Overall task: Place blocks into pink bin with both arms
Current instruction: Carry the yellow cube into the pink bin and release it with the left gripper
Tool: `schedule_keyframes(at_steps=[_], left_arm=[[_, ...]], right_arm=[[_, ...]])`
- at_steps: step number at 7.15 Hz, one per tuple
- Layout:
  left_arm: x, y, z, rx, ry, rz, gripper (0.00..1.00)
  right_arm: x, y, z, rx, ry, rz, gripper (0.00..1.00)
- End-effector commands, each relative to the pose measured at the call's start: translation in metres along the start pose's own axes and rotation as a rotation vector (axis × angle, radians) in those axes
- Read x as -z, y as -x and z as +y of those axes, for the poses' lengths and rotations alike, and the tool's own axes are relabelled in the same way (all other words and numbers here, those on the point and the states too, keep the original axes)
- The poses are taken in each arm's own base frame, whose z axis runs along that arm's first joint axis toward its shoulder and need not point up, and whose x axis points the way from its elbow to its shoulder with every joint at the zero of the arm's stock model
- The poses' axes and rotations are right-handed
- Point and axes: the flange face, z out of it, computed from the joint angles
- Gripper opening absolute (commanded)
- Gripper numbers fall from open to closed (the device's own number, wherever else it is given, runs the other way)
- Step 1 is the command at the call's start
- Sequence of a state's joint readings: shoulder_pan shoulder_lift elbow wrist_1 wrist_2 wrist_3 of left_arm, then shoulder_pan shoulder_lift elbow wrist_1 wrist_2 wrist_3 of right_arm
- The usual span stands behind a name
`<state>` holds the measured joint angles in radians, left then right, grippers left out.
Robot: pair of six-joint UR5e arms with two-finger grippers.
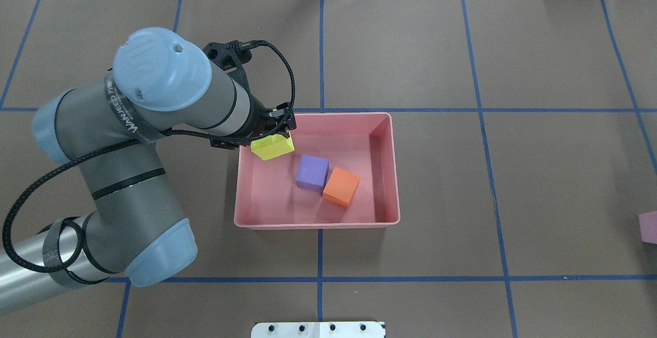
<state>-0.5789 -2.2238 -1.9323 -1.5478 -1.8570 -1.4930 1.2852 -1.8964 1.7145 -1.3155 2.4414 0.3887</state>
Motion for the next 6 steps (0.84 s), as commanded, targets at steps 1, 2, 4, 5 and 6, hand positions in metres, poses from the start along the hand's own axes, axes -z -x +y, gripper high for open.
schedule_keyframes(at_steps=[1,2,4,5,6], left_arm=[[-0.003,0.000,0.004,-0.001,0.000,-0.003,0.00],[-0.002,-0.001,0.005,0.000,0.000,-0.001,0.00],[-0.012,-0.011,0.032,0.010,0.005,0.002,0.00],[-0.012,-0.014,0.035,0.005,-0.006,0.006,0.00],[-0.013,-0.013,0.035,0.005,-0.005,0.002,0.00]], right_arm=[[0.001,0.005,-0.001,0.009,0.004,-0.014,0.99],[0.000,0.007,-0.002,0.014,0.004,-0.014,0.99],[-0.008,0.014,-0.001,0.032,0.028,-0.007,0.99],[-0.013,0.018,0.000,0.045,0.040,-0.004,0.99],[-0.013,0.021,-0.001,0.048,0.041,-0.004,0.99]])
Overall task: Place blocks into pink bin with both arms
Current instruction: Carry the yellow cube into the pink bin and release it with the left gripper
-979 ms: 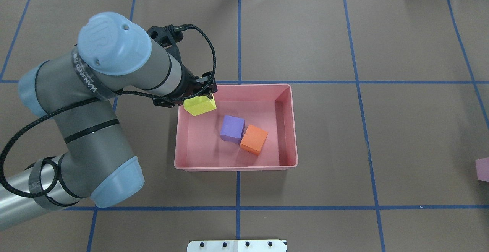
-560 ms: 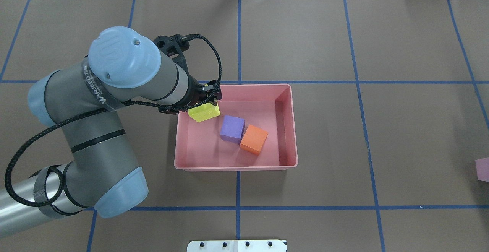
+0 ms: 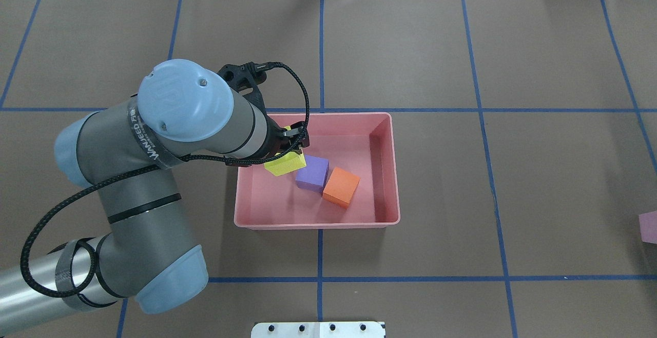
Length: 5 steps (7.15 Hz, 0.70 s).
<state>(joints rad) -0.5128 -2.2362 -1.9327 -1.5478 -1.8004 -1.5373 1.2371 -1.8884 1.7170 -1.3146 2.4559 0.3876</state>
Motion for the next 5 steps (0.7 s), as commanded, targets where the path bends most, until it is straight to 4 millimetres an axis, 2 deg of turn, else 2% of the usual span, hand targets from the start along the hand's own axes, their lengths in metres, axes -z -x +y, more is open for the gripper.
schedule_keyframes(at_steps=[1,3,5], left_arm=[[-0.003,-0.001,0.004,-0.002,-0.002,-0.002,0.00],[-0.008,0.001,0.012,-0.009,0.010,-0.010,0.00],[-0.012,-0.001,0.018,-0.014,0.013,-0.012,0.00]], right_arm=[[-0.009,0.004,0.000,0.013,0.023,0.009,0.99],[-0.017,0.006,0.001,0.024,0.039,0.023,0.99],[-0.024,0.000,0.001,0.014,0.053,0.031,0.99]])
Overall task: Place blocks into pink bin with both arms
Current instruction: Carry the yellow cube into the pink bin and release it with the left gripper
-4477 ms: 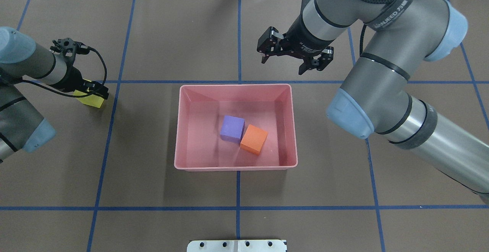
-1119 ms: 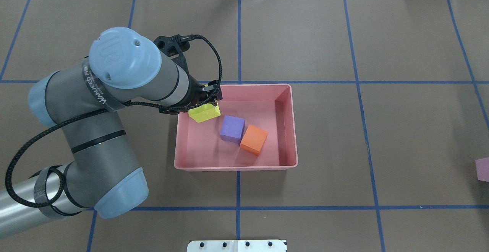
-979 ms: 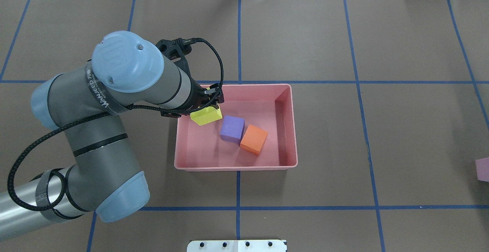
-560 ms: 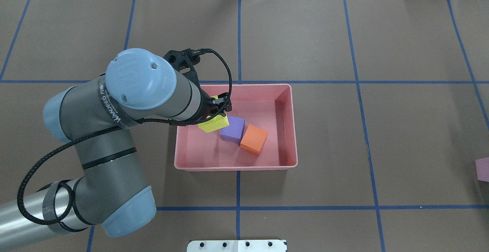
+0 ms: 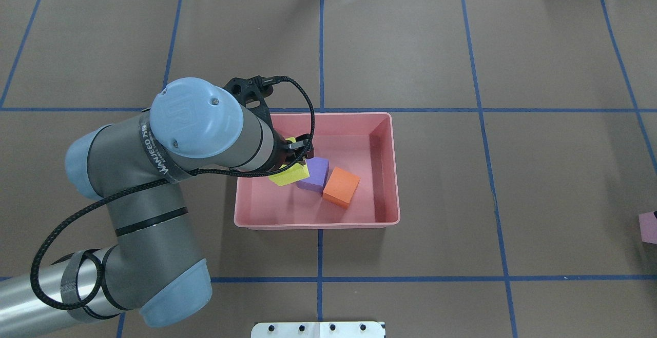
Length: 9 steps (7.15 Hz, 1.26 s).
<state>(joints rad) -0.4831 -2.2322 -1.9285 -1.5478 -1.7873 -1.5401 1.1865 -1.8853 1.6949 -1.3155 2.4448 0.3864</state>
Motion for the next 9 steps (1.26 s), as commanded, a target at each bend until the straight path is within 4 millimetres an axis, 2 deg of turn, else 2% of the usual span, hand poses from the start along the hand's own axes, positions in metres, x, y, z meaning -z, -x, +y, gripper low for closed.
schedule_keyframes(at_steps=[1,4,5,6,7,8,9], left_arm=[[-0.007,-0.002,0.013,-0.015,-0.009,-0.005,0.00],[-0.013,-0.004,0.023,-0.025,0.001,-0.010,0.00],[-0.015,-0.003,0.023,-0.033,0.001,-0.012,0.67],[-0.016,-0.003,0.026,-0.037,-0.006,-0.011,1.00],[-0.017,-0.002,0.026,-0.038,-0.007,-0.014,1.00],[-0.016,-0.003,0.026,-0.038,-0.007,-0.013,1.00],[-0.015,-0.003,0.026,-0.039,-0.008,-0.010,1.00]], right_arm=[[-0.008,-0.006,0.001,-0.009,0.018,0.008,0.99],[-0.014,-0.005,0.001,-0.007,0.031,0.011,0.99],[-0.014,-0.004,0.001,-0.006,0.033,0.010,0.99],[-0.016,-0.003,0.002,-0.002,0.037,0.013,0.99],[-0.017,-0.002,0.002,-0.007,0.039,0.014,0.75],[-0.016,-0.001,0.001,-0.029,0.037,0.013,0.19],[-0.015,0.001,0.000,-0.024,0.035,0.013,0.00]])
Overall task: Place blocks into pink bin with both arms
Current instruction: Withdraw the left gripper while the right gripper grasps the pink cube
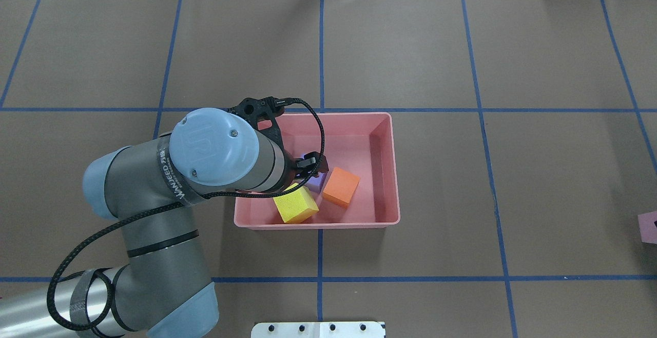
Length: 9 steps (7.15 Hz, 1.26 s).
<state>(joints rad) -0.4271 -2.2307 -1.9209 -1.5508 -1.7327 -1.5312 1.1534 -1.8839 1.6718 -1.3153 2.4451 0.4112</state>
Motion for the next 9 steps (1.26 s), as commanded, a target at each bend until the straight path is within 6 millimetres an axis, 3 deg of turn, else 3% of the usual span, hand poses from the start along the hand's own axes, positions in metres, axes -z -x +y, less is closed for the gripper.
schedule_keyframes(at_steps=[1,2,4,6,7,8,9], left_arm=[[0.006,-0.002,0.001,-0.006,-0.001,0.013,1.00],[0.012,-0.005,0.001,-0.009,-0.001,0.025,1.00],[0.037,-0.001,-0.015,-0.001,-0.025,0.056,1.00],[0.045,0.028,-0.052,-0.141,-0.069,-0.036,1.00],[0.050,0.046,-0.080,-0.202,-0.093,-0.093,1.00],[0.049,0.083,-0.112,-0.260,-0.101,-0.151,1.00],[0.052,0.132,-0.147,-0.380,-0.080,-0.209,1.00]], right_arm=[[0.004,0.007,-0.001,0.008,-0.010,-0.005,0.00],[0.017,0.020,0.000,0.031,-0.036,-0.012,0.00],[0.073,0.040,0.000,0.046,-0.151,-0.064,0.00],[0.136,0.087,-0.038,0.012,-0.242,-0.149,0.00],[0.169,0.122,-0.062,0.023,-0.267,-0.162,0.00],[0.202,0.168,-0.087,0.021,-0.258,-0.201,0.00],[0.247,0.235,-0.108,-0.013,-0.251,-0.252,0.00]])
